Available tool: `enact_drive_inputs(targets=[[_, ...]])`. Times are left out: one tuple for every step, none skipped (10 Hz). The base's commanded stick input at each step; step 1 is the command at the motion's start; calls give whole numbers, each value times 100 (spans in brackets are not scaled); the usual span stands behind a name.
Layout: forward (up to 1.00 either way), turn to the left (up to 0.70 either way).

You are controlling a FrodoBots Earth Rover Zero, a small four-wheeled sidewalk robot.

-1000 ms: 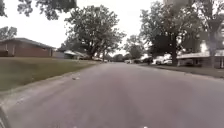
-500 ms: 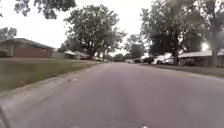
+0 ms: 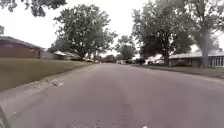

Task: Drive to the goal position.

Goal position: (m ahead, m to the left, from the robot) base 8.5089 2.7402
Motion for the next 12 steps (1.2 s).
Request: enact_drive_inputs(targets=[[70, -33], [70, -33], [70, -33], [70, -33], [70, -33], [70, -33], [70, -33], [70, 2], [70, 2], [70, 2], [70, 2], [70, 2]])
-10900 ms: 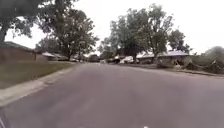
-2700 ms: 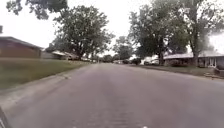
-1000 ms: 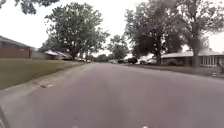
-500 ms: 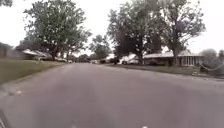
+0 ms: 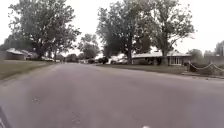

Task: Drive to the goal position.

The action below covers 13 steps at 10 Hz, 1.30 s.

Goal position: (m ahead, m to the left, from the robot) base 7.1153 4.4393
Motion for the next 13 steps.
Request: enact_drive_inputs(targets=[[70, 2], [70, 2], [70, 2], [70, 2], [70, 2], [70, 2], [70, 1], [70, 1], [70, 1], [70, 1], [70, 1], [70, 1], [70, 1]])
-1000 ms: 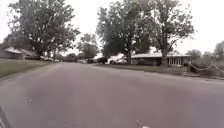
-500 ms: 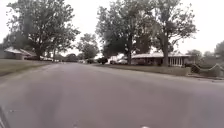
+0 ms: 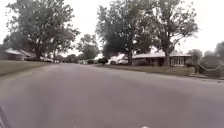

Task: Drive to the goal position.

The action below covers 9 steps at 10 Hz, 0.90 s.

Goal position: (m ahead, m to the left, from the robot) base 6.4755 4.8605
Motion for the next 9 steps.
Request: enact_drive_inputs(targets=[[70, 1], [70, 1], [70, 1], [70, 1], [70, 1], [70, 7], [70, 36], [70, 36], [70, 36]])
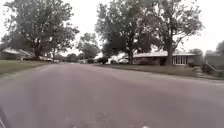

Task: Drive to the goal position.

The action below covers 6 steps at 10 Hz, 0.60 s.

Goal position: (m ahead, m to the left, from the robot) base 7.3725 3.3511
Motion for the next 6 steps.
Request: enact_drive_inputs(targets=[[70, 36], [70, 36], [70, 36], [70, 36], [70, 26], [70, 13]])
